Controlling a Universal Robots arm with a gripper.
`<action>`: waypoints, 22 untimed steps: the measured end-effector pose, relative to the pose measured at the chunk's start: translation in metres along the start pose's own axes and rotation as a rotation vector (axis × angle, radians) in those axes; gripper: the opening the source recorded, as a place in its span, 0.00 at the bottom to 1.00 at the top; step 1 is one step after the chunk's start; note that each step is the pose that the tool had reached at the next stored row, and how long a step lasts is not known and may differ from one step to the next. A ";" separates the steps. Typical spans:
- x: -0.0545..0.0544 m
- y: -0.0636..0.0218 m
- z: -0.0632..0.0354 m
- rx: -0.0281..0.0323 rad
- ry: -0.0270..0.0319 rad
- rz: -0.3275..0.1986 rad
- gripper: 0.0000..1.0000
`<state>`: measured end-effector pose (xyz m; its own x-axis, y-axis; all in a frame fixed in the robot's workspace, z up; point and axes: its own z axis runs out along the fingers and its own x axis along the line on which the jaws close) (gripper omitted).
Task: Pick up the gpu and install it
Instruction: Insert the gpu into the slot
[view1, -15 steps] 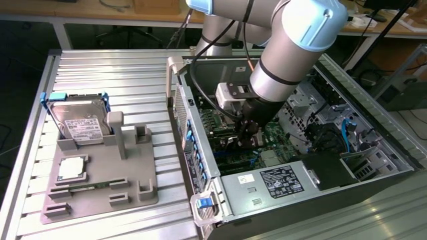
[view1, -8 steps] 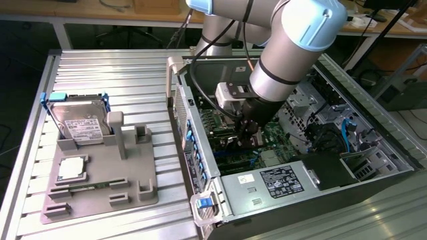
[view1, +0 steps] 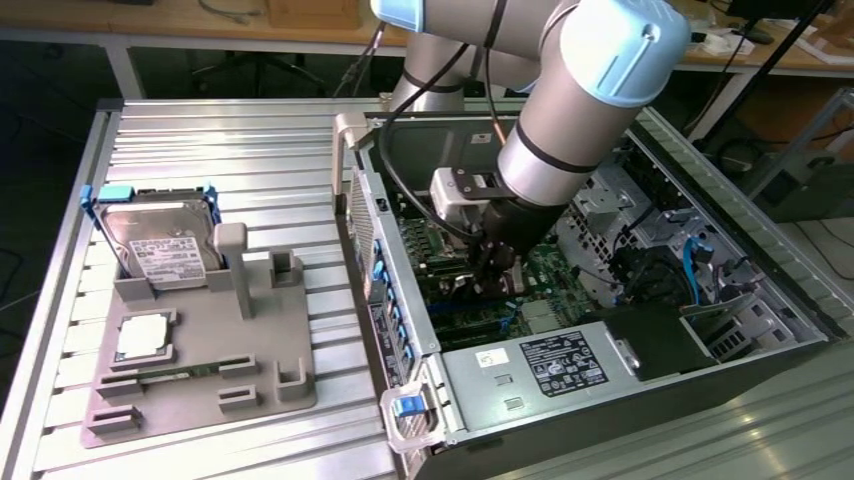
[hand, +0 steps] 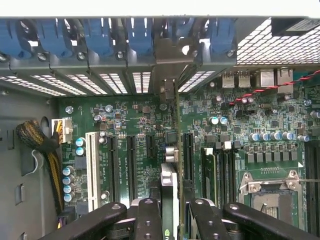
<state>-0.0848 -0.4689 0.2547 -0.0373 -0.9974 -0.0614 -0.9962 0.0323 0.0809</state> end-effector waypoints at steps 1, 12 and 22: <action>0.000 -0.0001 0.0009 -0.0003 0.0013 0.000 0.27; 0.000 -0.0002 0.0028 0.0003 0.0015 0.000 0.27; -0.002 0.0003 -0.0013 0.0001 0.0018 0.000 0.27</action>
<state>-0.0850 -0.4667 0.2561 -0.0371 -0.9975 -0.0596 -0.9962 0.0323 0.0808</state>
